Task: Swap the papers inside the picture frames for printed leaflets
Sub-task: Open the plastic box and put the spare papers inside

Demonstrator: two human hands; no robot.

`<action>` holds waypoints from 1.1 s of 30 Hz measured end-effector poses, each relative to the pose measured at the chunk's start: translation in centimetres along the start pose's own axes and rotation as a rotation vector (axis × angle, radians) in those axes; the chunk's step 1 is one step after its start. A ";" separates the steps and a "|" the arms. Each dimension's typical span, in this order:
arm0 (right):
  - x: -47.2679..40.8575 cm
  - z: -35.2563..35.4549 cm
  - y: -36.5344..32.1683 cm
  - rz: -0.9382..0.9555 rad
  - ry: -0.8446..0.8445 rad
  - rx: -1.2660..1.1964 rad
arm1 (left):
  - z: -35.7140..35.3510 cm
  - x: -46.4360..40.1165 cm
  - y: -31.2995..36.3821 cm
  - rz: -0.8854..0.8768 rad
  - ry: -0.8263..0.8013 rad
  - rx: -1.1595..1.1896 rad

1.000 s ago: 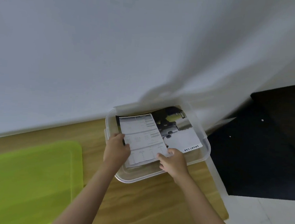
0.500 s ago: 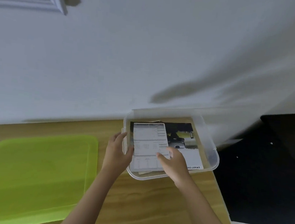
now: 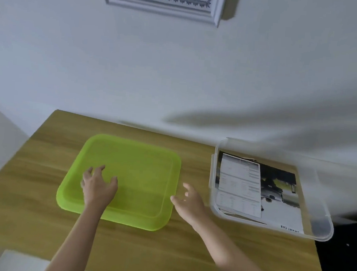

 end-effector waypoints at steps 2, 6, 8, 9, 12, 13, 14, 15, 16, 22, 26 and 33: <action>-0.5 -1.5 -0.2 -0.010 -0.020 0.043 | 1.4 -1.0 -2.9 0.079 0.020 -0.048; -1.5 -3.7 -0.1 -0.049 -0.071 0.087 | 2.5 -2.5 -7.4 0.238 -0.015 -0.061; -1.9 -4.1 -0.1 -0.054 -0.065 0.091 | 2.4 -2.7 -8.6 0.288 -0.053 -0.052; -2.0 -4.2 -0.1 -0.060 -0.067 0.080 | 2.3 -2.9 -9.0 0.298 -0.063 -0.046; -2.2 -4.1 0.1 -0.075 -0.067 0.023 | 2.6 -3.1 -9.3 0.301 -0.061 -0.059; -2.3 -4.0 0.2 -0.079 -0.054 0.023 | 2.8 -3.2 -9.3 0.301 -0.064 -0.066; -2.2 -3.8 0.3 -0.079 -0.030 0.041 | 3.1 -3.3 -9.3 0.295 -0.067 -0.066; -2.2 -3.5 0.3 -0.081 0.001 0.067 | 3.3 -3.3 -9.3 0.285 -0.071 -0.054; -2.1 -3.2 0.3 -0.083 0.034 0.091 | 3.4 -3.3 -9.2 0.273 -0.075 -0.035; -1.2 -0.7 -0.5 -0.035 0.189 0.021 | 3.3 -1.9 -7.9 0.198 -0.134 0.030; -0.3 1.9 -1.4 0.053 0.255 0.026 | 3.6 -0.4 -6.1 0.140 -0.152 0.064; 1.6 11.3 0.1 0.190 0.380 -0.023 | 2.6 2.4 1.8 -0.139 -0.254 0.184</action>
Point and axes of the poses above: each hand's wrist, its own x-axis away from the middle knuckle, its own z-axis out of the back of the hand, y = z × x, the point moved 9 cm from there along -x, towards the middle knuckle, and after that the axes turned 7 degrees about -z, right-handed, at the moved point
